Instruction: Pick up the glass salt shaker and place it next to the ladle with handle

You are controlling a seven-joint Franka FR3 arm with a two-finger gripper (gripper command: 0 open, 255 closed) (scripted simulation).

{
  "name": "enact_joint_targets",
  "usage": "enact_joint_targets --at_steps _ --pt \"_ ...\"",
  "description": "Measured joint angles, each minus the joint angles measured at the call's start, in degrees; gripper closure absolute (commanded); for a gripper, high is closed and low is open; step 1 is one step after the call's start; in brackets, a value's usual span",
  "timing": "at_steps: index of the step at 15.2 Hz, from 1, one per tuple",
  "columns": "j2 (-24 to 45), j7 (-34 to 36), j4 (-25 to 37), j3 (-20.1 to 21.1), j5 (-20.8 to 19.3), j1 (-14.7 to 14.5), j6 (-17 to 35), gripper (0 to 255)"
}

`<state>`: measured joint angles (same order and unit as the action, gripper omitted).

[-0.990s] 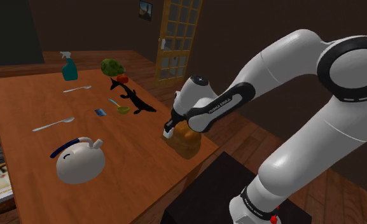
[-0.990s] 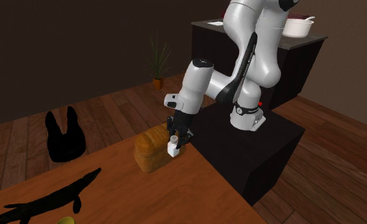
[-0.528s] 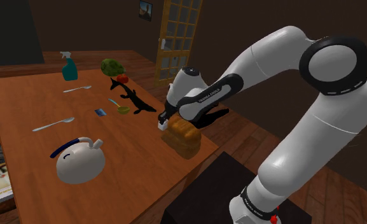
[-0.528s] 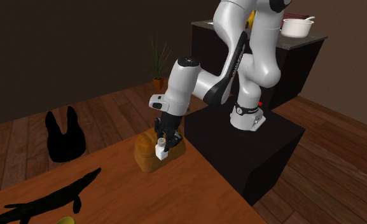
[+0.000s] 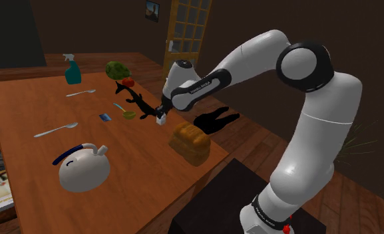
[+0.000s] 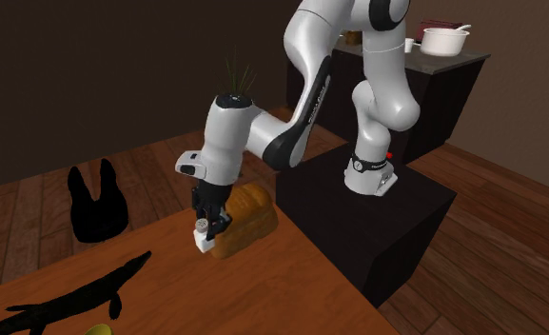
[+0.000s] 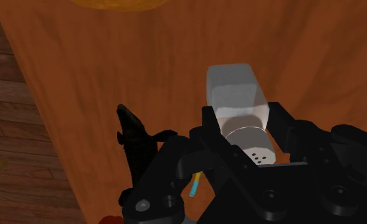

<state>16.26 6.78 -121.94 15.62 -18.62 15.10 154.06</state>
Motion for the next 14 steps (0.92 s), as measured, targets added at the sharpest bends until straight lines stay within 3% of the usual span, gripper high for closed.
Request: enact_joint_targets --at_steps 9,14 --pt "18.63 -3.61 29.38 -1.29 -0.44 -2.18 -11.13 255" --pt "31.74 -6.92 52.26 -1.77 0.15 -4.52 -20.69 255"
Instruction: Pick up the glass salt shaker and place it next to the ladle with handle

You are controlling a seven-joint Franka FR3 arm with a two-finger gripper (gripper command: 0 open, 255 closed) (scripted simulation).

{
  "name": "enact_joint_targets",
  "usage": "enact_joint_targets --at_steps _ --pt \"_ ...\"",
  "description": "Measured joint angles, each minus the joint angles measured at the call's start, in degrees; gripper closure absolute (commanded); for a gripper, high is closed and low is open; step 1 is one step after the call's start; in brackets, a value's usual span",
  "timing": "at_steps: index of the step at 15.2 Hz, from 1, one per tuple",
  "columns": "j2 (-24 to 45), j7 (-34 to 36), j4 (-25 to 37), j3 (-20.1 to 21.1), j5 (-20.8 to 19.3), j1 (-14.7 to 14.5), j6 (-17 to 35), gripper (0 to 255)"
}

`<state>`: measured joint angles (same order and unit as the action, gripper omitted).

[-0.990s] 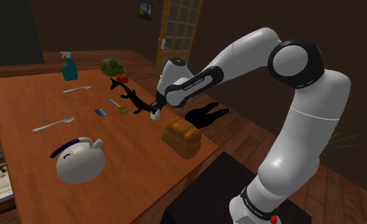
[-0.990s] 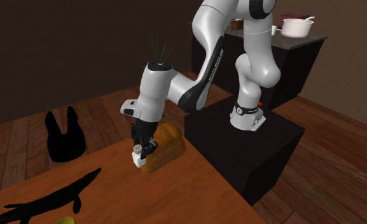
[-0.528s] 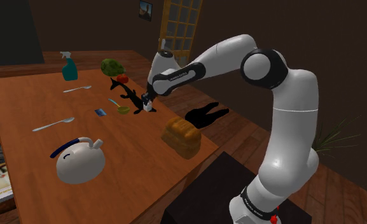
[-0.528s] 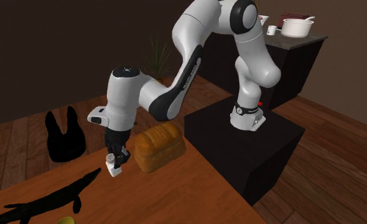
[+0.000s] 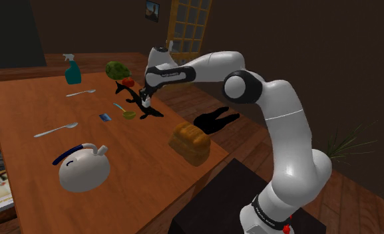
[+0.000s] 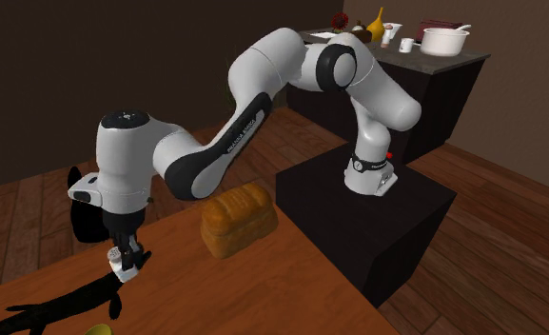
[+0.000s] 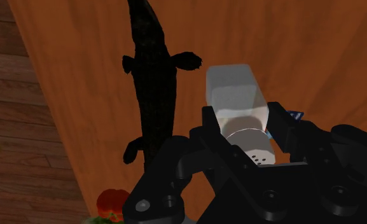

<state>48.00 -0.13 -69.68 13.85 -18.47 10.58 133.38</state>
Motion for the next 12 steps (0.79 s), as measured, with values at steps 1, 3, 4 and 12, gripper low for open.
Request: enact_joint_targets --at_steps 1,3,4,12 --pt "3.28 -0.99 5.94 -0.10 0.22 -0.60 -2.54 255" --pt "11.80 -2.79 20.46 -0.52 0.60 -2.63 -8.22 255" --pt "12.91 -2.97 22.07 -0.59 0.64 -2.84 -8.76 255" --pt "16.87 -2.89 23.39 -1.05 0.32 -3.00 -6.08 255"
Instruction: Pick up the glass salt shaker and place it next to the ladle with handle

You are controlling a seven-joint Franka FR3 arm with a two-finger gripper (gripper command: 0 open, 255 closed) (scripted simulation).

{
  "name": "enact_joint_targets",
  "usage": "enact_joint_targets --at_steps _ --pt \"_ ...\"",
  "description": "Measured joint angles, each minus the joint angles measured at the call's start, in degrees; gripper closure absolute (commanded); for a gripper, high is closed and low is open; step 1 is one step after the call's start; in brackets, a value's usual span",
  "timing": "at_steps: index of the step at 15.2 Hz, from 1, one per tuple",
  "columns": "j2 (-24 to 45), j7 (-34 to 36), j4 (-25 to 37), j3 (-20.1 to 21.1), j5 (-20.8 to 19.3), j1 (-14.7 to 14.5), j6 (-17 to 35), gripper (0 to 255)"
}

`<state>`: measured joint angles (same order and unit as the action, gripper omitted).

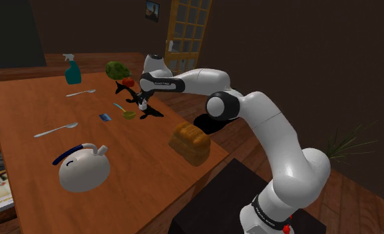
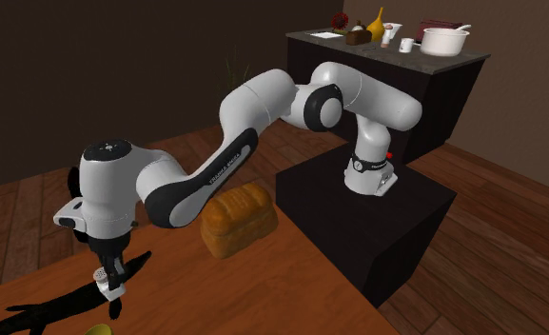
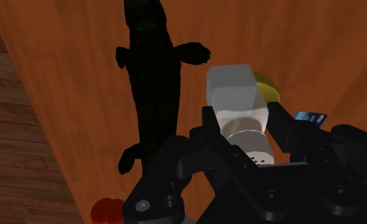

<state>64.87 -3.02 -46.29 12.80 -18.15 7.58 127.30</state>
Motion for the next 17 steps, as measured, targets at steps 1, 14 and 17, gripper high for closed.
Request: enact_joint_targets --at_steps 1,14,17 --pt "0.60 0.01 0.47 -0.06 -0.03 -0.11 0.13 255" --pt "7.64 0.41 3.34 -0.85 -0.52 -0.75 4.39 255" --pt "9.81 0.16 5.11 -0.99 -0.50 -0.87 4.82 255"
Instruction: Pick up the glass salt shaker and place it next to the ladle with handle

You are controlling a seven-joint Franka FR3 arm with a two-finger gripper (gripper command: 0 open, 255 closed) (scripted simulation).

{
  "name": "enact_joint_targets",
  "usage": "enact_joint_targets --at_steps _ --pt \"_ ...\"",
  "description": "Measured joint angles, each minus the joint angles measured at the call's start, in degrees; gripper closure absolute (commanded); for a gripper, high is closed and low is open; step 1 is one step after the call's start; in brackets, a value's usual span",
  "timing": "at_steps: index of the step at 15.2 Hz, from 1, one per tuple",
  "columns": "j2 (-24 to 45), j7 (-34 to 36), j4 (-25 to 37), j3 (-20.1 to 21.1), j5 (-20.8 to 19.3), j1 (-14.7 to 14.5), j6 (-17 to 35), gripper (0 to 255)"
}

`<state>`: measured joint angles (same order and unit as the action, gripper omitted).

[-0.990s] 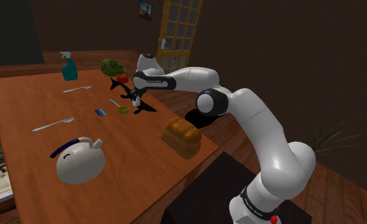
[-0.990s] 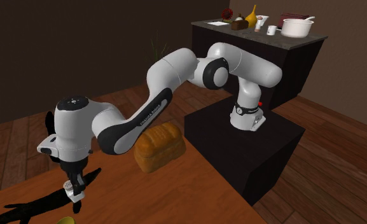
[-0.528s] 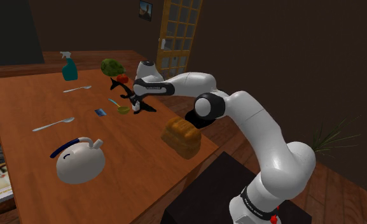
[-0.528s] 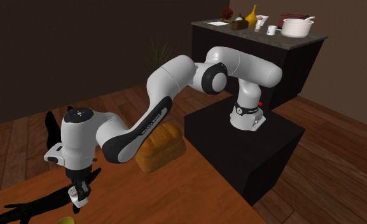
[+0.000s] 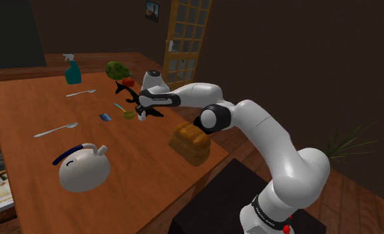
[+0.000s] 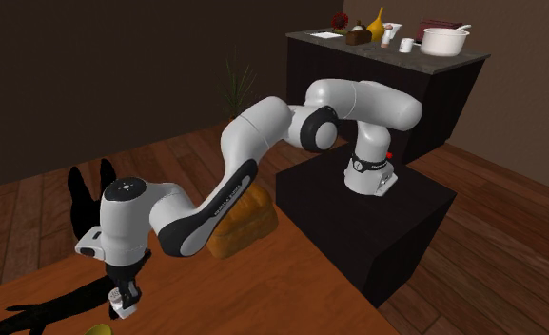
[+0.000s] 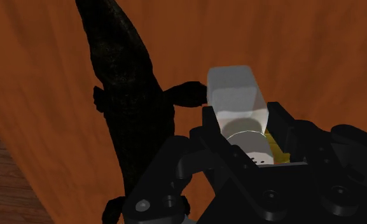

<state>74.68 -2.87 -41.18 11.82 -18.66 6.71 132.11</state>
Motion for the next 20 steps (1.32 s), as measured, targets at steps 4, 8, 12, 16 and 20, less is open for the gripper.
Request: enact_joint_targets --at_steps 4,8,12,16,20 --pt "3.17 -0.27 3.31 -0.17 0.11 -0.49 -0.03 255" --pt "3.55 -0.32 3.89 -0.19 0.15 -0.58 -0.18 255" --pt "3.56 -0.31 3.90 -0.19 0.14 -0.58 -0.17 0" --pt "3.55 -0.31 3.89 -0.19 0.14 -0.58 -0.17 0" --pt "-7.09 1.76 -10.50 0.16 -0.73 1.12 3.17 0"
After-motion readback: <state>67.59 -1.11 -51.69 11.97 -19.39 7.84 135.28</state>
